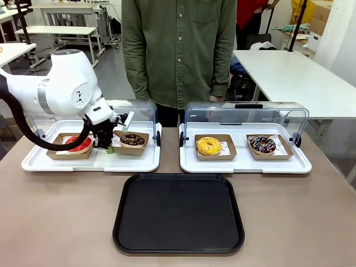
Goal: Move the second donut from the left to the tray.
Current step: Pick up the Paper togo box containing the Donut indicated by the person and place it on the Handle tray.
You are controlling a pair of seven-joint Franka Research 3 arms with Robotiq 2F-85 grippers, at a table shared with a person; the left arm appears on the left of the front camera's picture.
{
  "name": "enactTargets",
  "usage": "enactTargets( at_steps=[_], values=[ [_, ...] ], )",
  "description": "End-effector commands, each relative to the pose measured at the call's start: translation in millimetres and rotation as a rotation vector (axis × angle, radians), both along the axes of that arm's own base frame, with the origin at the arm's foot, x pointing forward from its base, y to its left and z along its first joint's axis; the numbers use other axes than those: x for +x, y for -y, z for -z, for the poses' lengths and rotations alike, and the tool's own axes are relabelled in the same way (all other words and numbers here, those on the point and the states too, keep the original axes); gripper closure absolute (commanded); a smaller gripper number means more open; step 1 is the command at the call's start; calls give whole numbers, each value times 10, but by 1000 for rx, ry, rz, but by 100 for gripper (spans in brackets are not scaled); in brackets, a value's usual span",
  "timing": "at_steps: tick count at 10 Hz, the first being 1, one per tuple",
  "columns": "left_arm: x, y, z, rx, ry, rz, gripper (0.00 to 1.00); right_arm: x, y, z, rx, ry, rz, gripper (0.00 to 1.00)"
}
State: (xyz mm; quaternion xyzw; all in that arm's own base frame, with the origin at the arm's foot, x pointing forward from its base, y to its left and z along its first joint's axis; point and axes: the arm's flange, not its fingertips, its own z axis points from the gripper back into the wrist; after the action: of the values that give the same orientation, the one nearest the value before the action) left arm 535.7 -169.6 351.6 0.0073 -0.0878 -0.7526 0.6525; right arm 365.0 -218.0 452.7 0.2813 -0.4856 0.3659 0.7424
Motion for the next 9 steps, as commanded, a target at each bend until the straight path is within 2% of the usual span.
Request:
enactTargets(
  at_steps=[1,5,9],
  values=[
    [-272,37,-164,12,61,-34,98,29,2,-3,11,45,2,0],
    [-782,118,-495,7,152,-99,98,29,2,-3,11,45,2,0],
    [-1408,291,-523,-20,127,-140,98,29,2,-3,11,45,2,0]
  ],
)
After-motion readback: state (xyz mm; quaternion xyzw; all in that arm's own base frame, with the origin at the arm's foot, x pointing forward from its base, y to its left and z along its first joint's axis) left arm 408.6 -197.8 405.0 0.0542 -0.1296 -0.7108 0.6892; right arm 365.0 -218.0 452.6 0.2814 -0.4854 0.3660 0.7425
